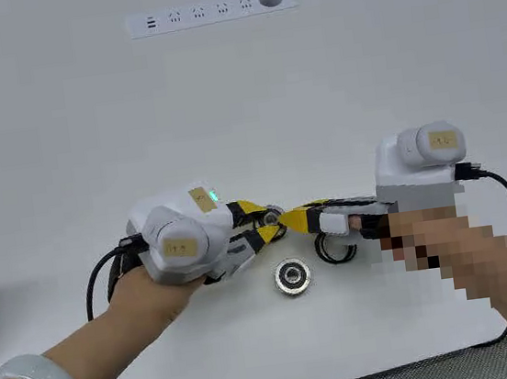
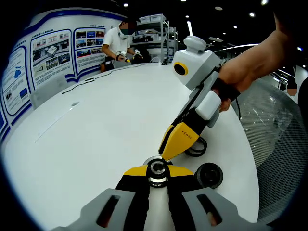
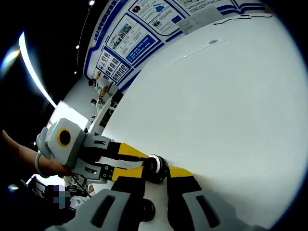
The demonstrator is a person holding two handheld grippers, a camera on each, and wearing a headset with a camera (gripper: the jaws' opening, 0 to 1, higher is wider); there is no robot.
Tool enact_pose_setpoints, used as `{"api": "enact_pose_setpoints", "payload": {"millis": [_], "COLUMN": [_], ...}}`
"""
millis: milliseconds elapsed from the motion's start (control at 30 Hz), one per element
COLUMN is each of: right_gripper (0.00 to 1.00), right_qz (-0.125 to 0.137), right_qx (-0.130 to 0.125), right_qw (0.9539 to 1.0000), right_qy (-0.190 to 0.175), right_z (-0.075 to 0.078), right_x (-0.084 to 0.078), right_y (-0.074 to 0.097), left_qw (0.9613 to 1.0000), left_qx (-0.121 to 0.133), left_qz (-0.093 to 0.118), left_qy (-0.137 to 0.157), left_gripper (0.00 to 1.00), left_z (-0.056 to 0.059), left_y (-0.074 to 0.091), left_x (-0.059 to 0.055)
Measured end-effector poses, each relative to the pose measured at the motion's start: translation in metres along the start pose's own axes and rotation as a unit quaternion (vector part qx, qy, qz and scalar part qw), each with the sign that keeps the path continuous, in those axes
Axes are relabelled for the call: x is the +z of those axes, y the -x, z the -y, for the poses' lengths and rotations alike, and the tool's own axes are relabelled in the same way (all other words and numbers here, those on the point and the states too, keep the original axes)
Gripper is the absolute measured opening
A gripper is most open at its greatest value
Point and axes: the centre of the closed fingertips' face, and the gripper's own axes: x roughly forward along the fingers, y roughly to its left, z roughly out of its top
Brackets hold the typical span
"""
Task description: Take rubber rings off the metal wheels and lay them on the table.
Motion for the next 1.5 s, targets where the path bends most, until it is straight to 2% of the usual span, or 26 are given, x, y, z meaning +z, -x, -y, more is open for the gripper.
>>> {"api": "enact_pose_setpoints", "payload": {"millis": [200, 500, 900, 1033, 1367, 1500], "right_gripper": [0.21, 0.21, 0.2, 0.18, 0.04, 0.02], "right_qz": [-0.004, -0.006, -0.007, -0.003, 0.0, 0.0], "right_qx": [0.004, 0.018, 0.03, 0.026, 0.011, 0.011], "right_qw": [0.9998, 0.9992, 0.9984, 0.9984, 0.9991, 0.9993], "right_qy": [-0.019, -0.034, -0.048, -0.051, -0.04, -0.036], "right_z": [0.004, -0.001, -0.007, -0.005, 0.002, 0.001], "right_x": [-0.002, -0.003, -0.006, -0.006, -0.004, -0.004], "right_y": [-0.007, -0.009, 0.0, 0.001, 0.004, 0.004], "left_qw": [1.0, 1.0, 1.0, 1.0, 1.0, 1.0], "left_qx": [0.001, 0.001, 0.002, 0.002, 0.002, 0.003], "left_qz": [0.0, 0.001, 0.001, 0.001, 0.002, 0.002], "left_qy": [0.001, 0.002, 0.001, 0.001, 0.003, 0.003], "left_gripper": [0.14, 0.13, 0.13, 0.13, 0.13, 0.13], "left_z": [0.0, 0.0, 0.0, 0.0, 0.0, 0.0], "left_y": [0.0, 0.0, 0.001, 0.001, 0.001, 0.001], "left_x": [0.0, 0.0, 0.0, 0.001, 0.0, 0.0]}}
